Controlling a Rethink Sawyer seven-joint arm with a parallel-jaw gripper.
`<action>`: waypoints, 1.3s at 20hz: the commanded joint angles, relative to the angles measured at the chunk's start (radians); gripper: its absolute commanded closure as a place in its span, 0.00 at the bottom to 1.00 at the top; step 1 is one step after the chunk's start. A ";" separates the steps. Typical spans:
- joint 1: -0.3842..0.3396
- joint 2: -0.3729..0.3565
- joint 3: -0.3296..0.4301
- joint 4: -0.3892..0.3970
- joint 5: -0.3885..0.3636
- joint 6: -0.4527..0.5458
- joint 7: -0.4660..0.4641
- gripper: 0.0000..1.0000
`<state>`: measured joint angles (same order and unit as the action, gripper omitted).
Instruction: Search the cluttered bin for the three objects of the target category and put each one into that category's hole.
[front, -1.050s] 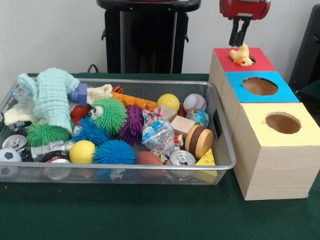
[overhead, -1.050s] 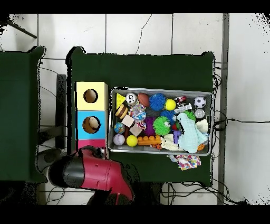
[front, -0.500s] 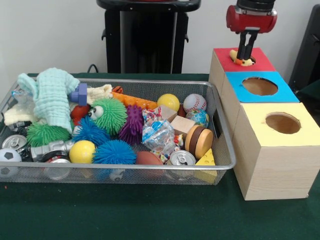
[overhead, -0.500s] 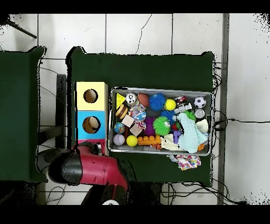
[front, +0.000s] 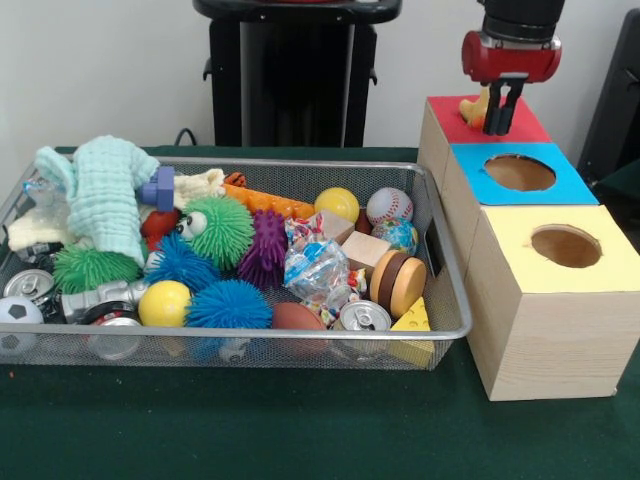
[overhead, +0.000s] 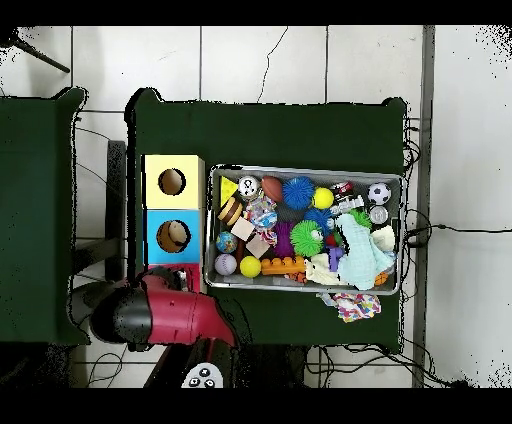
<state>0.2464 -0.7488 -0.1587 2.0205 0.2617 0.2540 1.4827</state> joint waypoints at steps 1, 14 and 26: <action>-0.063 0.100 0.097 0.077 0.020 -0.124 0.256 1.00; -0.069 0.062 0.093 0.121 0.032 0.003 0.241 1.00; 0.003 -0.028 0.027 0.115 0.039 0.141 0.268 1.00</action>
<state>0.2311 -0.7625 -0.1408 2.0589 0.2652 0.2390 1.4827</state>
